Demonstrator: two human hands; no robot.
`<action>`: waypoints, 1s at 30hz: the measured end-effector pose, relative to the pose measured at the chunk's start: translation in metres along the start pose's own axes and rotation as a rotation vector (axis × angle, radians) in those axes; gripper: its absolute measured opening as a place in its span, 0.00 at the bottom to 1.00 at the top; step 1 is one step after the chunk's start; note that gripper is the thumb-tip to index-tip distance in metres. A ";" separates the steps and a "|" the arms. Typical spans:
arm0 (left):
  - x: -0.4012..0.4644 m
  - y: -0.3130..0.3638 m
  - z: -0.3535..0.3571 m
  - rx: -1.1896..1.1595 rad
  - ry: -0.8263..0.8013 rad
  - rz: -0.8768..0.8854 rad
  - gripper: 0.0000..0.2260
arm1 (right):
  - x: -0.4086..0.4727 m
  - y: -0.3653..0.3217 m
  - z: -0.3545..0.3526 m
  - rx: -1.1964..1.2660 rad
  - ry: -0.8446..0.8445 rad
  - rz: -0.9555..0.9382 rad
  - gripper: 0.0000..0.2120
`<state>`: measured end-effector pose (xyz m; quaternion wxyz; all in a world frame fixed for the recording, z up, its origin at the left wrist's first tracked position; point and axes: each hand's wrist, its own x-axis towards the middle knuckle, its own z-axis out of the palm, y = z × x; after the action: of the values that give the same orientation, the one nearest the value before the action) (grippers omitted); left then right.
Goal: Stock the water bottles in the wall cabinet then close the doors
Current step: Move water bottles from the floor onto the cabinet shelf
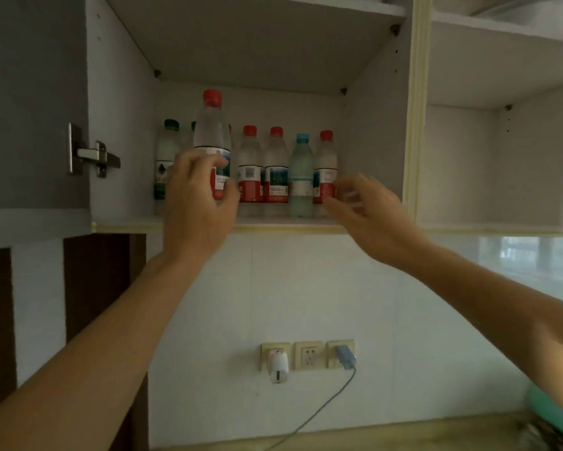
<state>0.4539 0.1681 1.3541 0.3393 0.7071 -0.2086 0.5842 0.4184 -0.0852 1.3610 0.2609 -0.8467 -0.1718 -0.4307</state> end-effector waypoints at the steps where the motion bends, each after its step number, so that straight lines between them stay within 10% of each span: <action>1: -0.010 0.015 -0.003 -0.039 -0.017 0.001 0.12 | -0.023 0.000 -0.010 0.042 -0.010 0.012 0.21; 14: -0.227 0.180 -0.003 -0.356 -0.603 -0.503 0.10 | -0.287 0.055 -0.083 0.505 -0.277 0.463 0.07; 30: -0.599 0.264 -0.013 -0.573 -1.554 -0.938 0.07 | -0.667 0.083 -0.106 0.321 -0.264 1.268 0.08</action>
<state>0.1247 -0.0633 0.8382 0.4661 0.7992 -0.2061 -0.3185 0.0137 -0.2588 0.8428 0.5632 -0.7801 0.2667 -0.0558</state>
